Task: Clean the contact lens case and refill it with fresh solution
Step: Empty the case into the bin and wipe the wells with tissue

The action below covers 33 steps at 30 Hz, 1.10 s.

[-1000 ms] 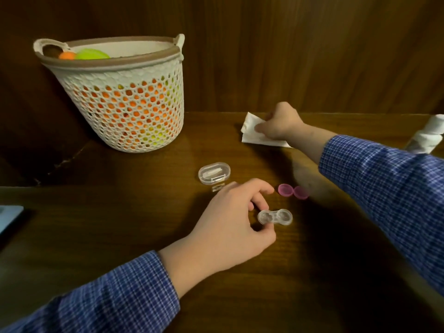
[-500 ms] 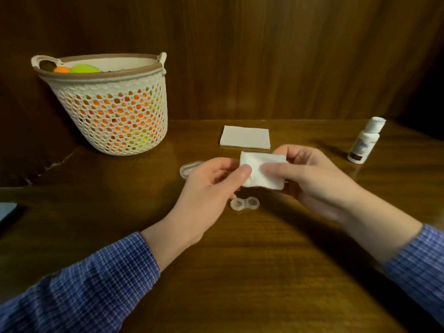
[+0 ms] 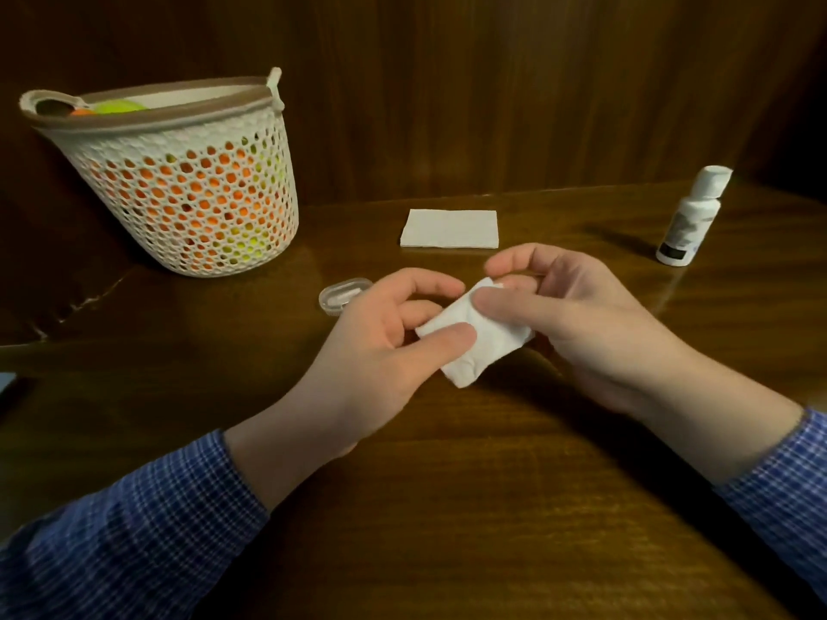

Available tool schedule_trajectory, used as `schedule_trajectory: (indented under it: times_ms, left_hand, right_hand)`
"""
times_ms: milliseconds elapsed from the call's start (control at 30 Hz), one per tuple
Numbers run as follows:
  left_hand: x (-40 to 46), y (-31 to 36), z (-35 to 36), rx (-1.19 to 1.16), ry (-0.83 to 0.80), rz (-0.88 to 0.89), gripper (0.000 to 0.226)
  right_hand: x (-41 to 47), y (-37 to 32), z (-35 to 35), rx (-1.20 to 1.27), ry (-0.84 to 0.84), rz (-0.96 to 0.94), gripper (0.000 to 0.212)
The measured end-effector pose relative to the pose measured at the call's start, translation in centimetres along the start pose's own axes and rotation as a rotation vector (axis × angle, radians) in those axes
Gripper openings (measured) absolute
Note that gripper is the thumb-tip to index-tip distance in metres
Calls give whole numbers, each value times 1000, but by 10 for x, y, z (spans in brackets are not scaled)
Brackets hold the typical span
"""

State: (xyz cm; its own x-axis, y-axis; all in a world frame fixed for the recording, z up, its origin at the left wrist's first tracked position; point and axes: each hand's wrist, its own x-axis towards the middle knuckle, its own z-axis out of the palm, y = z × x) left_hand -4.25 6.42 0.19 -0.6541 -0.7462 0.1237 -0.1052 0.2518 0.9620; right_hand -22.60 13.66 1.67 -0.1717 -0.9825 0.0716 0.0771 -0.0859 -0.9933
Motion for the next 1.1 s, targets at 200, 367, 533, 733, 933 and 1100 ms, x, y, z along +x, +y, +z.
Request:
schedule_trajectory:
  times_ms: [200, 367, 533, 733, 933, 1100]
  left_hand:
    - [0, -3, 0, 63, 175, 79, 14]
    - [2, -3, -5, 1, 369, 22, 14]
    - [1, -1, -7, 17, 317, -17, 28]
    - [2, 1, -7, -7, 229, -33, 11]
    - [1, 10, -5, -142, 166, -152, 19]
    - [4, 11, -3, -218, 170, -258, 18]
  right_hand:
    - [1, 1, 2, -127, 11, -56, 39]
    - [0, 3, 5, -164, -90, 64, 28]
    - [1, 5, 1, -97, -33, 33, 14]
    - [0, 4, 2, -63, -19, -54, 12]
    - [-2, 3, 8, -105, 31, -159, 14]
    - [-2, 7, 8, -162, 125, -199, 15]
